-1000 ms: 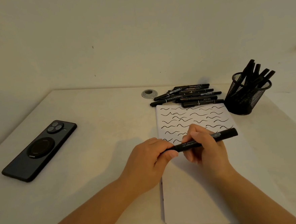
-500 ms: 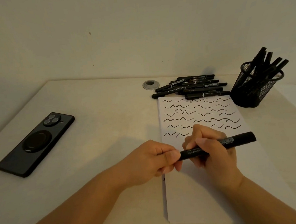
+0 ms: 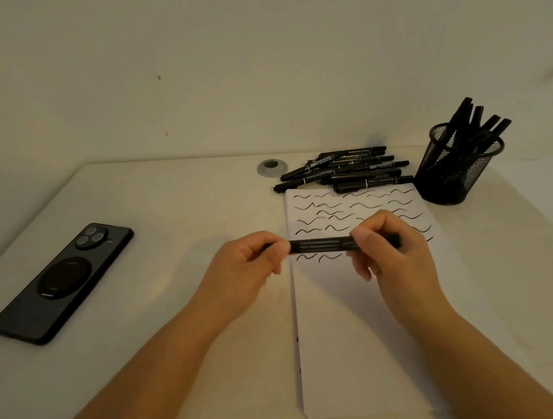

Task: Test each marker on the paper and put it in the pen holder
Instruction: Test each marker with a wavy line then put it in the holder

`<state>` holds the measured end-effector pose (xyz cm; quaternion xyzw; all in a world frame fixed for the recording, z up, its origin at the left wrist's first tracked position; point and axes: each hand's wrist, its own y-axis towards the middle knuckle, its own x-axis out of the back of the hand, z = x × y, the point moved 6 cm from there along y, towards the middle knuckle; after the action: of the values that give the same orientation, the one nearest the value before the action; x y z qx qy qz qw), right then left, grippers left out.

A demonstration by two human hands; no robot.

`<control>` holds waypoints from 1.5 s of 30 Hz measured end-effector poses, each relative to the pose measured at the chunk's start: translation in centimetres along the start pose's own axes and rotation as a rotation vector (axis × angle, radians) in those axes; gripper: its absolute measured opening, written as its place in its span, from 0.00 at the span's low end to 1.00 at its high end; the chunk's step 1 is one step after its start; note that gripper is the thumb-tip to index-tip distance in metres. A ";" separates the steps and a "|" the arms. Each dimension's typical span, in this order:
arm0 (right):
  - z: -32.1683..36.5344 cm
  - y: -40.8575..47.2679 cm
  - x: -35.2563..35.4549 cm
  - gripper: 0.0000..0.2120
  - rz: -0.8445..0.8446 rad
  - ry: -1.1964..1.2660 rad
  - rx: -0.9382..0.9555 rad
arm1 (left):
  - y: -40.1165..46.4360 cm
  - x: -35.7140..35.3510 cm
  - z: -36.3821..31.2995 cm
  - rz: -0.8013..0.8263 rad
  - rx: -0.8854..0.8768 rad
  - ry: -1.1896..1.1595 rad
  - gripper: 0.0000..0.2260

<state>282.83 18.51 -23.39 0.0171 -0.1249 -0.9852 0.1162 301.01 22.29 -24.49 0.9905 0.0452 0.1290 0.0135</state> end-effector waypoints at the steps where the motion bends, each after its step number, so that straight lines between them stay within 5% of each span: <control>1: 0.2 0.3 0.4 0.09 0.006 -0.076 -0.017 | 0.2 0.5 0.0 -0.043 -0.005 0.029 0.11; 5: 1.5 0.8 0.9 0.01 0.153 -0.542 0.042 | 0.6 0.7 -1.2 -0.074 -0.093 0.181 0.13; 7: 2.3 0.9 0.5 0.06 0.230 -0.856 0.178 | 1.0 -0.4 -2.4 -0.056 -0.163 0.299 0.12; 12: 3.7 1.7 0.8 0.10 0.263 -1.063 0.363 | 2.6 -3.3 -5.8 -0.025 -0.324 0.485 0.03; 20: 6.2 5.6 6.6 0.09 -0.020 -1.095 0.370 | 7.7 -4.7 -8.0 0.044 -0.305 0.509 0.06; 28: 8.5 9.1 13.9 0.08 -0.474 -0.575 0.252 | 16.3 -4.0 -4.9 0.003 -0.126 0.746 0.07; 37: 5.7 10.4 16.0 0.14 -0.461 -0.612 0.172 | 19.9 -5.8 -2.4 0.023 -0.142 0.955 0.09; 45: 5.1 10.9 16.1 0.33 -0.431 -0.732 0.164 | 20.6 -6.9 -1.9 0.052 -0.170 1.041 0.11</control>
<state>269.34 5.74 -15.85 -0.2984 -0.2294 -0.9149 -0.1456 295.69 1.13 -23.56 0.7916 0.0107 0.6074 0.0663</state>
